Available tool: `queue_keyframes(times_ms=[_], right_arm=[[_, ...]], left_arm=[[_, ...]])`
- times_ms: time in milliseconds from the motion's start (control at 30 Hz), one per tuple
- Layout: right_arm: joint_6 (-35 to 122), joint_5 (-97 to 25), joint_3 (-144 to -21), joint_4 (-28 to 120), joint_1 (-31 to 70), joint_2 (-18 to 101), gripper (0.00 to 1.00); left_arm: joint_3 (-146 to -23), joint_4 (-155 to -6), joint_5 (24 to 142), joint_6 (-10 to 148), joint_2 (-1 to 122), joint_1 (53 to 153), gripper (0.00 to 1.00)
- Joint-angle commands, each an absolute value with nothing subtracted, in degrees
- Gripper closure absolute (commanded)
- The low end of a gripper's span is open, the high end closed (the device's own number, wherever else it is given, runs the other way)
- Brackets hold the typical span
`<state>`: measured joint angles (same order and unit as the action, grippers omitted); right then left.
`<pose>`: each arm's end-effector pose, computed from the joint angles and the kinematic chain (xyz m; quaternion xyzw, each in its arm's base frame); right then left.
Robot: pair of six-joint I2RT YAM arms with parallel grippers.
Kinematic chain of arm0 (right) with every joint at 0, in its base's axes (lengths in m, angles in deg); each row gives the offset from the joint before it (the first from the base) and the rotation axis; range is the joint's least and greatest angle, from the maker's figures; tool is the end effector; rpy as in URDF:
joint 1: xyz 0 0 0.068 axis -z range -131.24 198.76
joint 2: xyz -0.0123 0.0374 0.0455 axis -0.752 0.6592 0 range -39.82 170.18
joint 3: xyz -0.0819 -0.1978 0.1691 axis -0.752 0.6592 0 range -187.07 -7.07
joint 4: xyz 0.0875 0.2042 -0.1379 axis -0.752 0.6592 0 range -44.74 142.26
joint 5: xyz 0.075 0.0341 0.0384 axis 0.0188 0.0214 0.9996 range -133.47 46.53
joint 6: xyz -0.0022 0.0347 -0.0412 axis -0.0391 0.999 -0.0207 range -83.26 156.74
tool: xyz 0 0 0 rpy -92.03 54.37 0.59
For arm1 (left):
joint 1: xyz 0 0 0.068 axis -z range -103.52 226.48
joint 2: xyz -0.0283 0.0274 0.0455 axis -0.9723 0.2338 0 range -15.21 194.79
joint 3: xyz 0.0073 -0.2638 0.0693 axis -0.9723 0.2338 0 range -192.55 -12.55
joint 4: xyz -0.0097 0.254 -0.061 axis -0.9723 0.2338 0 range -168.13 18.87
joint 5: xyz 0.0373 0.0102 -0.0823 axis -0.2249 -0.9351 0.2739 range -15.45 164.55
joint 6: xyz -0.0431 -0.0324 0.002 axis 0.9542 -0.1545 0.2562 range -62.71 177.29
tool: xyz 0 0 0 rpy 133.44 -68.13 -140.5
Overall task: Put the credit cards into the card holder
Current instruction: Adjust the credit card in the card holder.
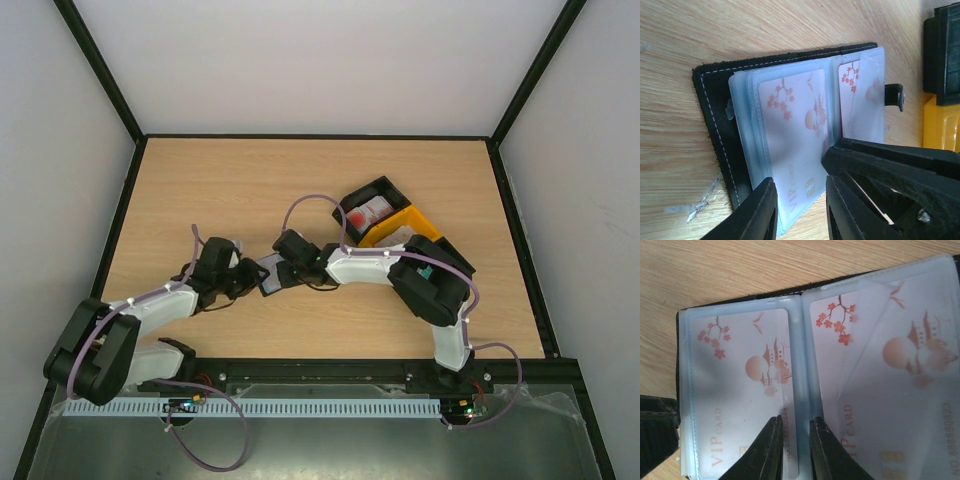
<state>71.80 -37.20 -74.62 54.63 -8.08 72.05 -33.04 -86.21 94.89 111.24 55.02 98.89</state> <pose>0.2157 0.3373 0.1421 -0.1960 0.9285 0.2597 0.1790 0.1941 -0.0933 0.1424 -0.1745 0.8839 -0.3758 0.2172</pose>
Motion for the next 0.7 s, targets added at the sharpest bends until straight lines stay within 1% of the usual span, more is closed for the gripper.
queue_keyframes(times_ms=[0, 333, 467, 667], right_arm=[[72.9, -38.4, -72.3, 54.9, -6.9, 72.7, 0.86], [72.9, -37.9, -71.3, 54.3, -6.3, 71.9, 0.86], [74.3, -37.3, -71.1, 53.9, -6.3, 71.6, 0.86], [75.1, -35.6, -69.8, 50.8, -5.8, 68.5, 0.85]], left_arm=[[-32.3, -88.5, 95.4, 110.2, 57.3, 98.6, 0.71], [-32.2, -92.0, 96.0, 110.7, 61.8, 98.5, 0.72], [-32.2, -92.5, 96.2, 111.0, 62.6, 98.5, 0.71], [-32.8, -95.6, 98.5, 111.4, 62.8, 98.5, 0.72]])
